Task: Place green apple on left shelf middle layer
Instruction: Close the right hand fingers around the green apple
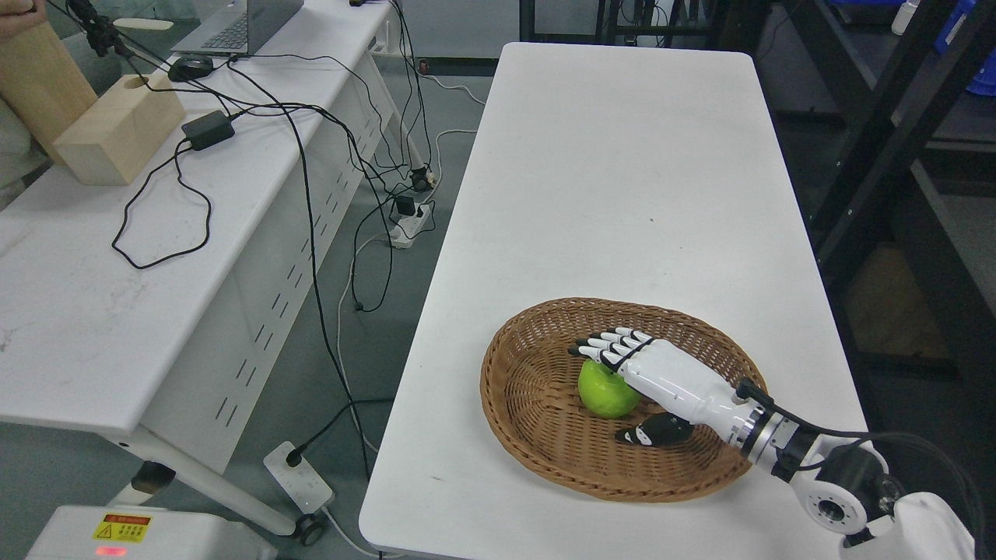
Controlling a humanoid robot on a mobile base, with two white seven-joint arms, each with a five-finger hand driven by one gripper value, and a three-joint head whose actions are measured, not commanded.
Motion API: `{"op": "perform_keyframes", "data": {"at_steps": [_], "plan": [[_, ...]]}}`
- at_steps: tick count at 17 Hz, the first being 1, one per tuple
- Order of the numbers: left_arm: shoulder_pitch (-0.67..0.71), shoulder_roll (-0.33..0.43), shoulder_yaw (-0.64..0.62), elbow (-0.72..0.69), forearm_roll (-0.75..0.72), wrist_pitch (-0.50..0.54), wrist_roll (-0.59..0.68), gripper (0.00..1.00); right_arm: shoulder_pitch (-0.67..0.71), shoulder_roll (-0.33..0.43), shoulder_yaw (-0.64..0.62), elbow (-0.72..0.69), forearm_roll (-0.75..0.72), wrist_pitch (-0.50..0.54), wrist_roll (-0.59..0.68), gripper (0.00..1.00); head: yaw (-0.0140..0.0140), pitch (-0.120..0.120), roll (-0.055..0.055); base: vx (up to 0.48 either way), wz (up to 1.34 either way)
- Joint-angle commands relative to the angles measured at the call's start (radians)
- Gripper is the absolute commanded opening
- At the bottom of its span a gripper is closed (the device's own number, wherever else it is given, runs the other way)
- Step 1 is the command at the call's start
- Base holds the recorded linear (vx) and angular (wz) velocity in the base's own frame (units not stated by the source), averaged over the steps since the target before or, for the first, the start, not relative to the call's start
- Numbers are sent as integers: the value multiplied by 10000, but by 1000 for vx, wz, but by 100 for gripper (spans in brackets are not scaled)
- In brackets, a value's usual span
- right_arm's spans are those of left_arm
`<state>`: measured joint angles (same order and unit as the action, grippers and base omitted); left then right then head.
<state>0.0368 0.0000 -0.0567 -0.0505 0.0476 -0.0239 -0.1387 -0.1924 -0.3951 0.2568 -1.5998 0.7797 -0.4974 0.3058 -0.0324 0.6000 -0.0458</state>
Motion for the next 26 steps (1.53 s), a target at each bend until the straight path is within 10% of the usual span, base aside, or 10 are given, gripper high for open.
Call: {"op": "perform_keyframes", "data": {"at_steps": [1, 6, 14, 20, 26], "plan": [[0, 175, -1, -1, 0, -21, -9, 100, -239, -7, 315, 581, 73, 127, 10, 100, 0, 0, 0, 0, 0], [0, 175, -1, -1, 0, -6, -9, 100, -162, -68, 315, 581, 103, 81, -51, 92, 0, 0, 0, 0, 0], [0, 175, -1, -1, 0, -6, -9, 100, -24, -99, -710, 551, -96, -655, 85, 2, 0, 0, 0, 0, 0], [0, 175, -1, -1, 0, -21, 7, 100, 83, 38, -3329, -352, -1185, -655, 1254, 0, 0, 0, 0, 0, 0], [0, 175, -1, -1, 0, -21, -9, 100, 403, 1112, -5406, -538, -940, 602, -2514, 0, 0, 0, 0, 0, 0]]}}
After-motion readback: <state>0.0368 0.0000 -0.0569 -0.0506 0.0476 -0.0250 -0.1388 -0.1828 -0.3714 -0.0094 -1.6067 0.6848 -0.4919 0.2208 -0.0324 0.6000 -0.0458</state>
